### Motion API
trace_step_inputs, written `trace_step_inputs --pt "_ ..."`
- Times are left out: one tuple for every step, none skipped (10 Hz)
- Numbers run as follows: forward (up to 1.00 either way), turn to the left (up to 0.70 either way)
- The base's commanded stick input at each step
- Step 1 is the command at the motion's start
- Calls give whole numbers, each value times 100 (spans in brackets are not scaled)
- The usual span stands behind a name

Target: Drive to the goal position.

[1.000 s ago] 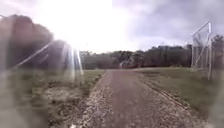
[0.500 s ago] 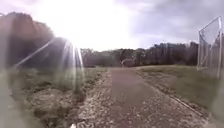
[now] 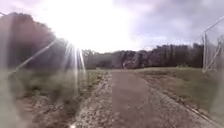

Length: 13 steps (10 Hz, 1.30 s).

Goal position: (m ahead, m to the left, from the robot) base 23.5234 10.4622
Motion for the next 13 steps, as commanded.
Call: trace_step_inputs --pt "85 2" --pt "85 2" --pt "85 2" --pt "85 2" --pt "85 2" --pt "85 2" --pt "85 2" --pt "85 2" --pt "85 2" --pt "85 2" --pt "85 2" --pt "85 2" --pt "85 2"
